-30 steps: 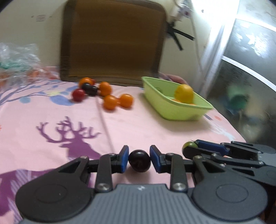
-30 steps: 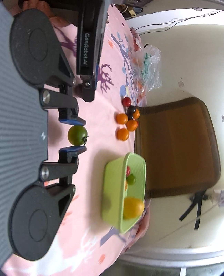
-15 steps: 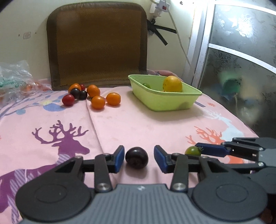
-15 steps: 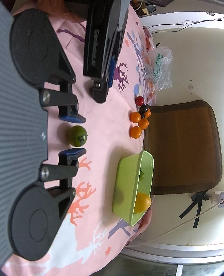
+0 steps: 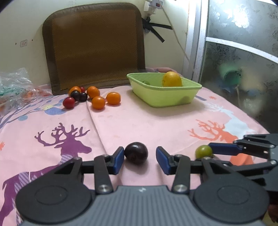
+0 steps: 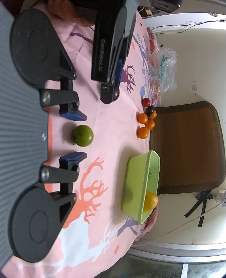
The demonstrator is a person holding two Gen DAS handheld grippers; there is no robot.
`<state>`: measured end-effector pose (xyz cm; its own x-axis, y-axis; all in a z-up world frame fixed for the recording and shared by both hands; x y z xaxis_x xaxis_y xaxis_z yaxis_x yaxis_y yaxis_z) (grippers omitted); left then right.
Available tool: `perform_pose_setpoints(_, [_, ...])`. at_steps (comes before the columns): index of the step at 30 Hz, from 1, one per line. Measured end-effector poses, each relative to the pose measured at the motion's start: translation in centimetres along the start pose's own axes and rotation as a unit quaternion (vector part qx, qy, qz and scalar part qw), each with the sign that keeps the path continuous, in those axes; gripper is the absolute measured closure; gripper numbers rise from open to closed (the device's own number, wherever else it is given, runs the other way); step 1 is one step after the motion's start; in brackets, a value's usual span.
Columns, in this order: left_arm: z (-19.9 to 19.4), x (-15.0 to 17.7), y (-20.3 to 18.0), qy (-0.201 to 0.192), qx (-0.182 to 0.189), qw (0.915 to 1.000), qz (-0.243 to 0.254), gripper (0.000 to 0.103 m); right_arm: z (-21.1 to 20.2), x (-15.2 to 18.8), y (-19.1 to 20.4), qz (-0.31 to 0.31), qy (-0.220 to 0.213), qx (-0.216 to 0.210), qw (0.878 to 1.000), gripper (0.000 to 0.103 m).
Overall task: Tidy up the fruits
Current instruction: 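Lower both tomatoes into the green bowl and open both grippers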
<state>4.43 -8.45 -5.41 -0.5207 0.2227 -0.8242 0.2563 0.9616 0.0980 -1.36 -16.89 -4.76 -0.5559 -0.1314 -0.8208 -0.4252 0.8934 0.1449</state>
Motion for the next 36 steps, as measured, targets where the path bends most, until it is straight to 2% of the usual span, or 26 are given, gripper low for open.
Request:
perform_pose_setpoints(1, [0.2,0.1,0.1,0.001,-0.005,1.0000,0.002,0.068,-0.1,0.0,0.1,-0.003,-0.001,0.001,1.000,0.076])
perform_pose_setpoints(2, [0.2,0.1,0.2,-0.001,-0.010,0.9999,0.004,0.072,-0.1,0.1,0.2,-0.006,-0.001,0.000,1.000,0.076])
perform_pose_setpoints(5, [0.4,-0.2,0.2,0.001,0.001,1.0000,-0.002,0.072,-0.2,-0.1,-0.3,-0.001,-0.009,0.003,1.000,0.076])
perform_pose_setpoints(9, [0.5,-2.0,-0.5,-0.001,0.035,0.9993,-0.012,0.072,-0.3,-1.9,-2.3,0.026,-0.032,0.009,0.999,0.076])
perform_pose_setpoints(17, [3.4,-10.7,-3.6,-0.043,0.077,0.9961,0.001,0.071,0.5,-8.8,-8.8,0.038,-0.106,0.050,0.992,0.075])
perform_pose_setpoints(22, [8.0,-14.0,-5.1,-0.029,0.076,0.9967,-0.001,0.071,2.4,-10.5,-13.2,0.057,-0.110,0.079,0.989,0.075])
perform_pose_setpoints(26, [10.8,-14.3,-5.9,-0.013,0.065,0.9978,0.004,0.071,3.8,-10.5,-15.1,0.058,-0.096,0.089,0.990,0.071])
perform_pose_setpoints(27, [11.4,-14.2,-6.1,-0.009,0.065,0.9978,0.006,0.071,4.2,-10.4,-15.3,0.055,-0.092,0.092,0.990,0.068])
perform_pose_setpoints(28, [11.9,-14.0,-6.3,-0.005,0.064,0.9979,0.009,0.071,4.4,-10.4,-15.4,0.055,-0.092,0.094,0.990,0.058])
perform_pose_setpoints(31, [12.9,-13.1,-6.3,0.007,0.056,0.9983,0.010,0.064,4.7,-10.2,-16.0,0.057,-0.093,0.103,0.989,0.058])
perform_pose_setpoints(36, [11.6,-13.3,-6.0,-0.012,0.056,0.9983,0.015,0.058,3.3,-11.1,-16.0,0.068,-0.121,0.101,0.985,0.058])
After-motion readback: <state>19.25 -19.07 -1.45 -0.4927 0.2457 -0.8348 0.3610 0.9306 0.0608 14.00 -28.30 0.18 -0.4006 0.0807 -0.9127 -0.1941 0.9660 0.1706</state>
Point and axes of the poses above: each gripper's, at about its wrist camera, not at the fingertips, and z roughly the way its jaws point, y to its left, x to its underside, the point moved 8 cm from there along z, roughly the way its jaws point, and after that the axes turned 15 degrees about -x, right-handed, at the moved point
